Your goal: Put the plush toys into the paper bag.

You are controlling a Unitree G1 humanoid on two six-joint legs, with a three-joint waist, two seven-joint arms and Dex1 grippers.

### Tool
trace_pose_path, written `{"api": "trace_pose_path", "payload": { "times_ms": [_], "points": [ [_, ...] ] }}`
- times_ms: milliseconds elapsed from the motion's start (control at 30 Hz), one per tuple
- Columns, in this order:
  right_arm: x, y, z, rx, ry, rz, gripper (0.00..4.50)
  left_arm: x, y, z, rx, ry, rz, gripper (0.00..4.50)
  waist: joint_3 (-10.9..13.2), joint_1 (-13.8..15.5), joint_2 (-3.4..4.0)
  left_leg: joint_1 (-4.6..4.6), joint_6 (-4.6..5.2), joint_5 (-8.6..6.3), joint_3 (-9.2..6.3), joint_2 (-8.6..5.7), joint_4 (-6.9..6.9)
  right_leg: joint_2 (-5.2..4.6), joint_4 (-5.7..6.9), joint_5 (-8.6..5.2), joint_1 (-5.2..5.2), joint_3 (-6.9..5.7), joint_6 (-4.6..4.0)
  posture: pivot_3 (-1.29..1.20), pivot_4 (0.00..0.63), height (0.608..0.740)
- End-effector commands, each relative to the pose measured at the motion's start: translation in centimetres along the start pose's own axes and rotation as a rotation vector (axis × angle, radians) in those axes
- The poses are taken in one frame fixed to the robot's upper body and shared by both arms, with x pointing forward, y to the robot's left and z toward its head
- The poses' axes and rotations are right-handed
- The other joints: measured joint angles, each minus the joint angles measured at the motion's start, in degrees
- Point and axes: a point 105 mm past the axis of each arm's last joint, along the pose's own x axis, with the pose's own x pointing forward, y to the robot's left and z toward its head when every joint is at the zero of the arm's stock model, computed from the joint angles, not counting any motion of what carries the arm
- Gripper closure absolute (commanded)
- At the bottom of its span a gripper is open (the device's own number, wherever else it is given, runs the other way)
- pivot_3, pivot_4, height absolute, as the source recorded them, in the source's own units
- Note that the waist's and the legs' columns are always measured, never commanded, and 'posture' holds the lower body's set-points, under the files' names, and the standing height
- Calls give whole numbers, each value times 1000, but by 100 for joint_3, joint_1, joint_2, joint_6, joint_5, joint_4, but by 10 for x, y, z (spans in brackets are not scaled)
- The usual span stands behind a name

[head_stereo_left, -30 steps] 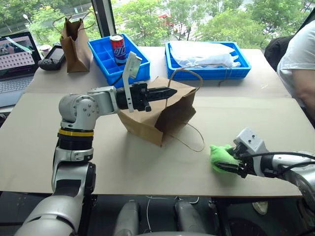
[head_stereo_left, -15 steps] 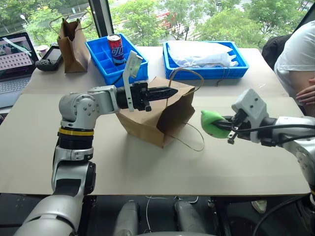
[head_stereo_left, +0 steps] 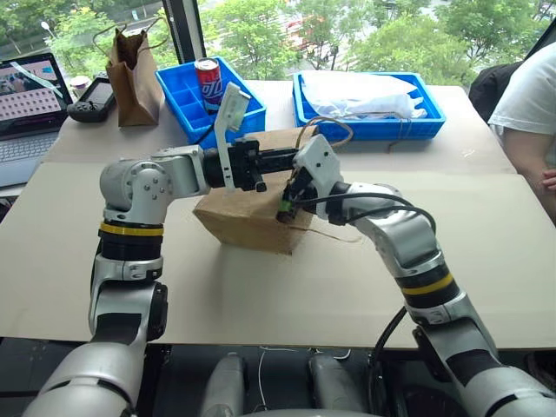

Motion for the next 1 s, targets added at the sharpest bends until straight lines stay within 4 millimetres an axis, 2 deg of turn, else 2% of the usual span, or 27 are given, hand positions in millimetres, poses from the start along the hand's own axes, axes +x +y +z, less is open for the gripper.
{"api": "trace_pose_path", "payload": {
  "times_ms": [33, 67, 233, 433, 633, 700, 833, 900, 1000],
  "points": [
    [-7, 1, 6, 17, -46, 2, 2125, -1, -15, 14, 63, -42, -49, 4500, 0, 5, 0, 0, 0, 0, 0, -1, 0, -1, 1, 0, 1, -1, 0, 0, 150, 715],
    [-11, 0, 6, 23, -45, 0, 1655, -1, -15, 13, 62, -43, -47, 4500, 0, 5, 0, 0, 0, 0, 0, 0, 0, -1, 1, 0, 1, -2, 0, 0, 150, 715],
    [-39, -3, 6, 59, -29, -11, 51, -1, -14, 11, 57, -46, -46, 4500, 0, -6, 0, 1, 0, 0, 0, 0, 1, -1, 0, 0, 1, -2, 0, 0, 150, 715],
    [-74, -9, 12, 68, 10, -37, 51, 1, -13, 10, 53, -48, -54, 4500, 0, -18, 0, 2, 0, 0, -1, 0, 0, 1, -1, 0, 2, -3, 0, 0, 150, 715],
    [-118, -28, 15, 147, 54, -91, 51, 3, -14, 8, 47, -47, -67, 4500, 1, -17, -1, 2, 0, 0, 0, 0, 0, 1, -3, 0, 4, -2, 0, 0, 150, 715],
    [-133, -33, 7, 219, 80, -127, 51, 3, -14, 7, 47, -45, -70, 4500, 1, -5, -1, 1, 1, 0, -1, 0, 0, 1, -5, 0, 5, -2, 0, 0, 150, 715],
    [-158, -28, -44, 527, 168, -203, 51, 2, -14, 8, 52, -46, -71, 4500, 1, 26, -2, 2, 1, -1, -1, 0, 0, 1, -8, 0, 11, -2, 0, 0, 150, 715],
    [-157, -19, -61, 724, 110, -223, 51, 1, -14, 9, 56, -47, -66, 4500, 0, 22, -3, 2, 2, -1, 1, 1, 0, 2, -8, 0, 10, -1, 0, 0, 150, 715],
    [-150, -3, -74, 978, -9, -217, 51, 0, -14, 9, 60, -47, -61, 4500, 1, -50, 1, 8, 2, 0, 6, 4, -2, 6, 0, 0, 3, 11, 0, 0, 150, 715]
  ]
}}
